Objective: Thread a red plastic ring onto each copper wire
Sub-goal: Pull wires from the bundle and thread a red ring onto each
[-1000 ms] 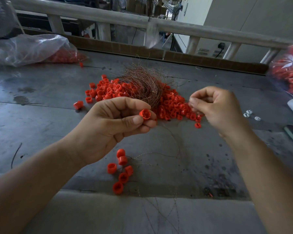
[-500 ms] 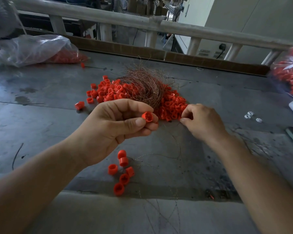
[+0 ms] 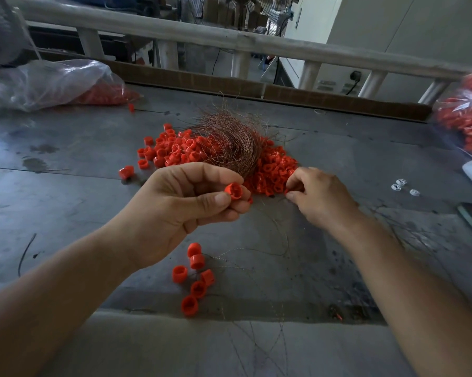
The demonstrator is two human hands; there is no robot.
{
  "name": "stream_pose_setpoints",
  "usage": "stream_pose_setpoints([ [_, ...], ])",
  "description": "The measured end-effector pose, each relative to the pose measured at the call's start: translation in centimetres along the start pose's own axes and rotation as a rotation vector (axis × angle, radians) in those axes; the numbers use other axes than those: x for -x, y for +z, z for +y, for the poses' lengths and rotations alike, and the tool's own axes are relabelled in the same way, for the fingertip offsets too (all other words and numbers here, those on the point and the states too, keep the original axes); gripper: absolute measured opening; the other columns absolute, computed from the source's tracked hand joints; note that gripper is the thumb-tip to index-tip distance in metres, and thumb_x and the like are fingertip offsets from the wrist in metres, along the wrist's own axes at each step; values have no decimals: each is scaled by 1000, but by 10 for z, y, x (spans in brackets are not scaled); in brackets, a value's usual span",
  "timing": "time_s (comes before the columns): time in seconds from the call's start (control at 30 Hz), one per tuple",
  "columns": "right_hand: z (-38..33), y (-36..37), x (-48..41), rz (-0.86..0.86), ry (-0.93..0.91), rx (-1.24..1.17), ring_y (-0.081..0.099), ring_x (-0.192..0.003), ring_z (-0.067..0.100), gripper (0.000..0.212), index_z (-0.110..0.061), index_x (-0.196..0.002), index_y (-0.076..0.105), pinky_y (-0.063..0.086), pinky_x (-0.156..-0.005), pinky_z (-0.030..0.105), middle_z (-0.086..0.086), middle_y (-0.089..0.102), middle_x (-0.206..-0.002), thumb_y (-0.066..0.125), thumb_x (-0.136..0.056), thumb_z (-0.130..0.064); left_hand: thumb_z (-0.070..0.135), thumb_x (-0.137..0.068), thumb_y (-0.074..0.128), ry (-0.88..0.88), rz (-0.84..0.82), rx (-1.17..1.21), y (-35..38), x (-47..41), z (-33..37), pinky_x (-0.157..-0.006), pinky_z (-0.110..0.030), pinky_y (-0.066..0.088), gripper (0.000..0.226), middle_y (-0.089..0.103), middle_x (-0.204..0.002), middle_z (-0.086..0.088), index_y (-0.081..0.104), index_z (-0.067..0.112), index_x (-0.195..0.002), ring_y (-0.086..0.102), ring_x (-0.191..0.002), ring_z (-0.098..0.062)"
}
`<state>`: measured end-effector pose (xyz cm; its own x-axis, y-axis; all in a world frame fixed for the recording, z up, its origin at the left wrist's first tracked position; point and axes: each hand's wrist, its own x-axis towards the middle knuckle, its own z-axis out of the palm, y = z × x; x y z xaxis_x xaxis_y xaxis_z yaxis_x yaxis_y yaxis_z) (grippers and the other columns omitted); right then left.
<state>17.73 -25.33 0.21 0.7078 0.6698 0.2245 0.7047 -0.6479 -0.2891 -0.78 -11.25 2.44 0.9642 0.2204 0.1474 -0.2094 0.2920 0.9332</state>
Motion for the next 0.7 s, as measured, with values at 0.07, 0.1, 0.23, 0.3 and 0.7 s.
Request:
stream_pose_setpoints([
  [0.07, 0, -2, 0, 14, -23, -28, 45, -74, 10, 9, -16, -88, 59, 32, -61, 23, -10, 47, -76, 65, -82, -15, 8, -59, 66, -3, -4, -1, 0, 0, 1, -60, -19, 55, 23, 72, -79, -8, 75, 12, -79, 70, -73, -16],
  [0.1, -1, -3, 1, 17, -43, -48, 47, -71, 10, 10, -17, -83, 58, 32, -57, 20, -12, 47, -71, 65, -80, -12, 8, -59, 66, -4, -5, -1, 1, 0, 1, -60, -19, 55, 23, 72, -79, -8, 75, 12, -79, 70, -72, -16],
  [0.23, -5, -1, 3, 9, -89, -108, 54, -73, 13, 17, -18, -85, 61, 41, -66, 22, -8, 55, -74, 65, -77, -4, 8, -58, 66, -6, -3, -11, 1, 3, 1, -60, -20, 55, 23, 72, -78, -9, 75, 12, -78, 70, -72, -17],
  [0.3, -4, -4, 4, 7, -48, -212, 52, -68, 9, 21, -19, -92, 64, 42, -67, 19, -10, 55, -73, 67, -77, -5, 8, -57, 66, -9, -1, -11, 1, 3, 1, -60, -20, 55, 23, 72, -78, -9, 75, 11, -78, 70, -72, -17],
  [0.7, -52, -34, 32, -131, -117, -1075, 64, -67, 7, 26, -20, -72, 65, 54, -65, 18, -6, 67, -66, 74, -48, -17, 9, -60, 63, -37, 65, -132, 1, 2, -1, -62, -19, 54, 25, 73, -78, -9, 74, 11, -82, 70, -74, -18],
])
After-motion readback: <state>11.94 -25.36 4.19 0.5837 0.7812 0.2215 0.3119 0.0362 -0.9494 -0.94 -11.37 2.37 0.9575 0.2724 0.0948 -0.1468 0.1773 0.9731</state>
